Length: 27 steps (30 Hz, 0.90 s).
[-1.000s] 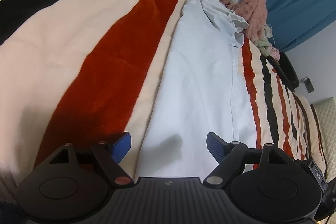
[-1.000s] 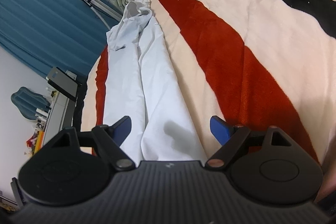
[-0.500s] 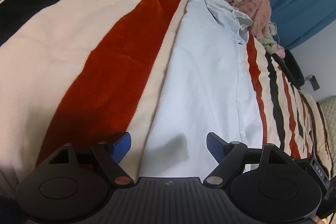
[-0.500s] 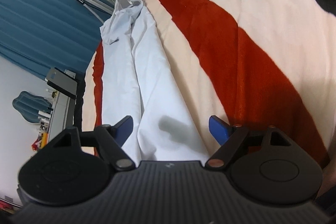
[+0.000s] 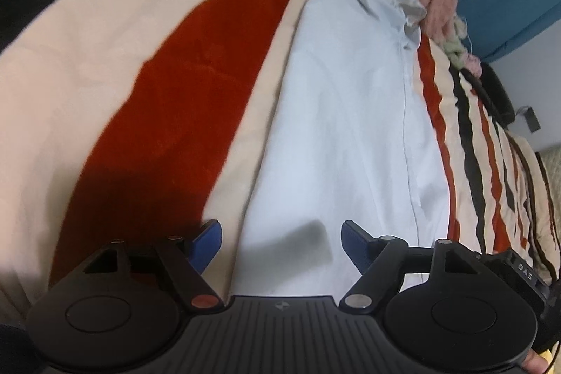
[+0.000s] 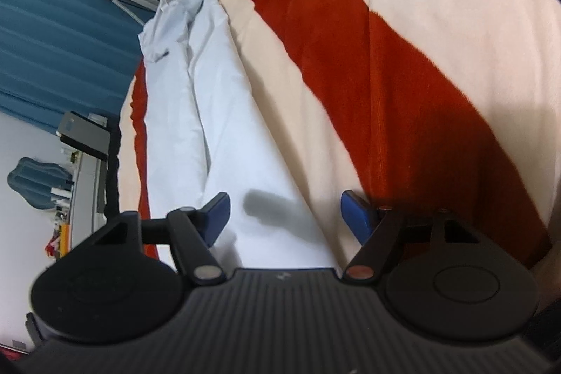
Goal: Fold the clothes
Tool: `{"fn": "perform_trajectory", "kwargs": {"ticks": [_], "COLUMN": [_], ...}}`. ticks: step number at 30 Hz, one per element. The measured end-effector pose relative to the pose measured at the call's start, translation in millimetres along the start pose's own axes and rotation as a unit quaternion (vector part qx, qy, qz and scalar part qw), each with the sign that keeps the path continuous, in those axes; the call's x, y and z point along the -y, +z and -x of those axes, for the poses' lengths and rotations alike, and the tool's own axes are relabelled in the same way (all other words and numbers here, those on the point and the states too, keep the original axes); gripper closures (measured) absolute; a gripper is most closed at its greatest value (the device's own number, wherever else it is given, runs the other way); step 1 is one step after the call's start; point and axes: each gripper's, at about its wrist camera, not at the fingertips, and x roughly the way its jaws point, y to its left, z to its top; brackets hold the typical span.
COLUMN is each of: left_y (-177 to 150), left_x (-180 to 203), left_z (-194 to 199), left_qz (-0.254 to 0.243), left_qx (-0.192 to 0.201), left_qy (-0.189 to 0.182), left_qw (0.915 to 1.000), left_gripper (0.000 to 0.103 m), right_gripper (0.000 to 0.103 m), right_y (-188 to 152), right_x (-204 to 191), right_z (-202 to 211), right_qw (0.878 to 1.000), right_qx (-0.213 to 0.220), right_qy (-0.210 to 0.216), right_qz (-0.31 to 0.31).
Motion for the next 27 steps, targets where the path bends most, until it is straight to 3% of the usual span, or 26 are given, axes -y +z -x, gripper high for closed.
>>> {"fn": "perform_trajectory", "kwargs": {"ticks": [7, 9, 12, 15, 22, 27], "left_y": [-2.2, -3.2, -6.8, -9.8, -12.3, -13.6], "left_x": [-3.9, -6.2, -8.4, -7.1, -6.3, -6.1], "left_z": [1.1, 3.4, 7.6, 9.7, 8.8, 7.2], "left_qz": [0.008, 0.011, 0.016, 0.014, 0.014, 0.015], "left_qx": [-0.006, -0.003, -0.001, 0.000, -0.009, -0.015], "left_qy": [-0.002, -0.009, -0.024, -0.030, -0.023, -0.018], "left_qw": [1.0000, 0.9999, 0.9996, 0.9994, 0.9996, 0.9996], "left_gripper": [0.032, 0.041, 0.055, 0.063, 0.063, 0.054], "right_gripper": [0.039, 0.047, 0.052, 0.054, 0.055, 0.055], "right_y": [-6.9, -8.6, -9.8, -11.0, -18.6, -19.7], "right_x": [-6.6, -7.4, -6.8, -6.5, -7.0, -2.7], "right_z": [-0.9, 1.0, 3.7, 7.4, 12.2, 9.6], "right_qw": [1.000, 1.000, 1.000, 0.999, 0.999, 0.999], "right_qx": [-0.013, -0.012, -0.011, -0.009, -0.016, -0.019], "right_qy": [0.010, 0.009, 0.014, 0.023, 0.043, 0.028], "right_qz": [0.022, 0.026, 0.025, 0.024, 0.025, 0.009]}}
